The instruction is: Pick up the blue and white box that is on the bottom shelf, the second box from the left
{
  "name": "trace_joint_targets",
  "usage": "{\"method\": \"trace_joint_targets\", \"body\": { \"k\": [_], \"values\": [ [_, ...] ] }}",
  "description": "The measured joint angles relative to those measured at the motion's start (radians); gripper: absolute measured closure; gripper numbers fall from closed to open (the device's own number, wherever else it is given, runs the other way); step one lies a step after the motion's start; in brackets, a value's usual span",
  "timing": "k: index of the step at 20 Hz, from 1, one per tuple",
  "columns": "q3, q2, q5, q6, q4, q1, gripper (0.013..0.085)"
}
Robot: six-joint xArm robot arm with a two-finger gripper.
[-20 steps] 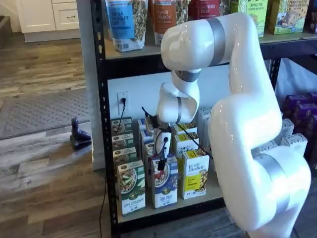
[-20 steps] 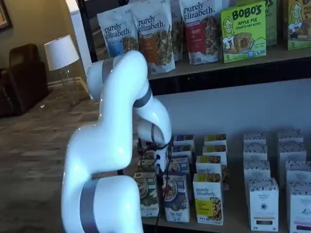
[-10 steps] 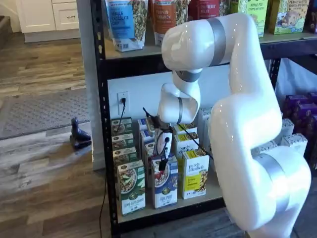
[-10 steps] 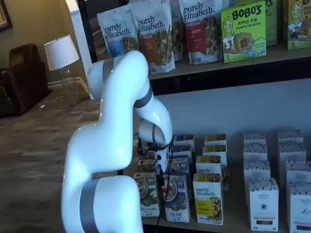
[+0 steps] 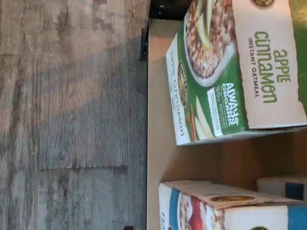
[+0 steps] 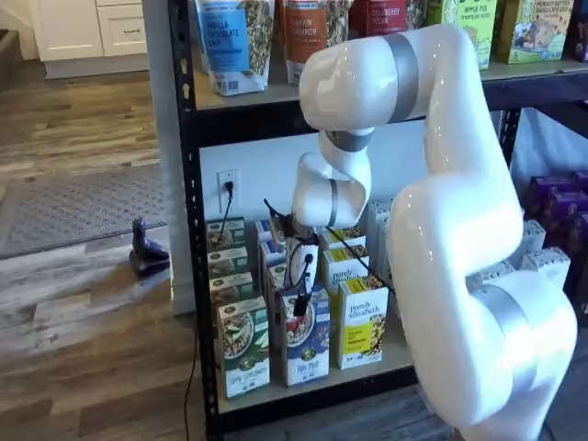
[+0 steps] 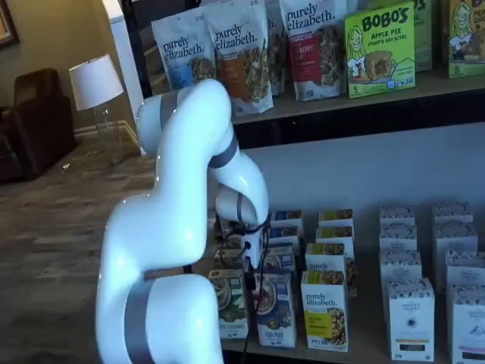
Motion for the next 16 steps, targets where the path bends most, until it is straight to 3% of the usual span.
{"method": "trace_joint_targets", "body": {
  "k": [16],
  "values": [
    [0.025, -0.005, -0.025, 0.018, -0.015, 0.008, 0.013]
  ]
}}
